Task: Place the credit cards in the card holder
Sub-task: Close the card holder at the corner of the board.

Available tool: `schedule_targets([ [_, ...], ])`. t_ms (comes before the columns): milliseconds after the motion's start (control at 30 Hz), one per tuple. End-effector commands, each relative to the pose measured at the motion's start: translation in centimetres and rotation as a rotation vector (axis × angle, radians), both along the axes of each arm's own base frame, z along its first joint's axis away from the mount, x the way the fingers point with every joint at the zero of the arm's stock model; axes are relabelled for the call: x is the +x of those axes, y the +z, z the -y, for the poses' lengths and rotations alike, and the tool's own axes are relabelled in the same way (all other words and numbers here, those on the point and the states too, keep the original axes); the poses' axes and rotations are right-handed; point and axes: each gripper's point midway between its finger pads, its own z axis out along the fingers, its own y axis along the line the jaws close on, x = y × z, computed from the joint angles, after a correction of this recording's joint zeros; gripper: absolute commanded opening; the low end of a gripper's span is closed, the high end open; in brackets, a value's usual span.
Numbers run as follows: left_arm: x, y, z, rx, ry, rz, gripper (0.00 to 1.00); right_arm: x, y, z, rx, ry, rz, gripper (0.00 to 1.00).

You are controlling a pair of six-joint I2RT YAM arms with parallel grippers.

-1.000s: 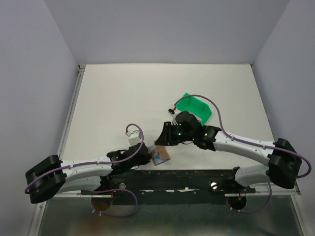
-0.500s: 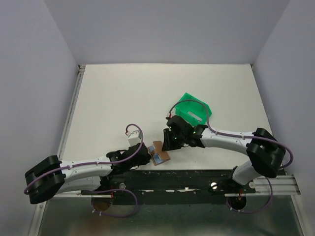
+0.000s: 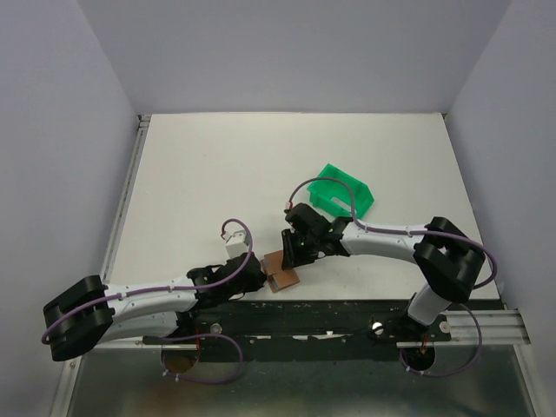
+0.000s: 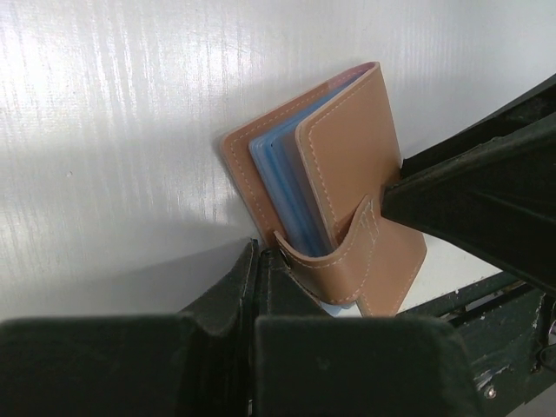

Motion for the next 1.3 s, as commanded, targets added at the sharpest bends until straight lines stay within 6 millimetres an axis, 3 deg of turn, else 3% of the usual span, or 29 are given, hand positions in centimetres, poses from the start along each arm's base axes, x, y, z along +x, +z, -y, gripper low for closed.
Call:
schedule_targets([
  [0,-0.9,-0.7,-1.3,0.043,-0.006,-0.025,0.0,0.1,-0.7,0.7,-0.079,0.015,0.0,0.39],
  [200,-0.4,1.7,-2.1,0.001,0.029,0.028,0.0,0.4,-1.0,1.2,-0.142,0.02,0.0,0.39],
  [400,0.3,4.6,-1.3,-0.065,0.004,0.111,0.0,0.2,-1.6,1.6,-0.185,0.024,-0.012,0.39],
  [633,0.8,3.9,-0.5,-0.034,-0.001,0.108,0.0,0.2,-1.6,1.7,-0.188,0.026,-0.009,0.39],
  [867,2.8,4.4,-2.2,0.016,0.094,0.167,0.0,0.2,-1.7,1.6,-0.188,0.026,-0.015,0.38],
  [1000,3.6,4.8,-1.0,-0.038,0.053,0.193,0.0,0.1,-1.8,1.6,-0.189,0.028,-0.016,0.38],
  [1267,2.7,3.4,1.8,-0.06,-0.067,0.139,0.0,0.1,-1.8,1.5,-0.19,0.031,-0.02,0.37],
])
